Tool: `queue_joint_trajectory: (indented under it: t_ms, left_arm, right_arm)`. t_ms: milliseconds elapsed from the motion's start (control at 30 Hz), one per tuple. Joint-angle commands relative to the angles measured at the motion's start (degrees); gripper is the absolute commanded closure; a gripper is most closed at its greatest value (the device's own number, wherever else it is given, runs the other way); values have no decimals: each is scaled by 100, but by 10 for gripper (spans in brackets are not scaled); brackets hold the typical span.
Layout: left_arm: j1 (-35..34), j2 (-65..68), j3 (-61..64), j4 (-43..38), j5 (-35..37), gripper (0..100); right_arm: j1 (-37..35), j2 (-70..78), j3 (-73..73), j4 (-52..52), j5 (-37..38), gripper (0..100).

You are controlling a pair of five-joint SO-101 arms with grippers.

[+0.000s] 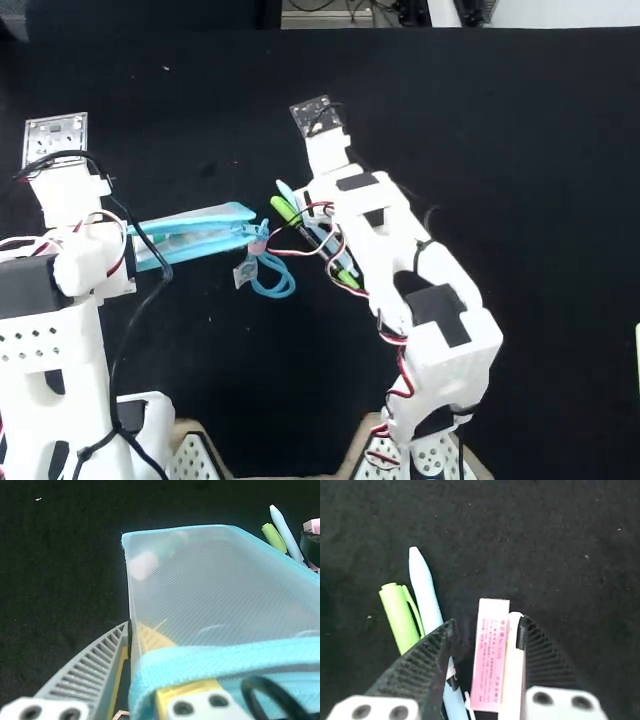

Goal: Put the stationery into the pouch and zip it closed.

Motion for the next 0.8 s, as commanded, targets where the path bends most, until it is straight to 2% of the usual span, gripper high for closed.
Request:
queue_joint_trajectory:
  t_ms: [0, 233, 400, 767]
  left_arm:
    - [13, 26, -40, 53, 0, 970]
    - [13, 26, -40, 53, 0, 970]
    - [13, 26, -40, 53, 0, 970]
    - [13, 26, -40, 53, -9, 970]
  right_arm:
    - [-97, -48, -268, -105, 62, 814]
    - [-105, -84, -251, -88, 62, 812]
    - [-360, -48, -233, -79, 229, 812]
    - [-220, -462, 4, -97, 308, 811]
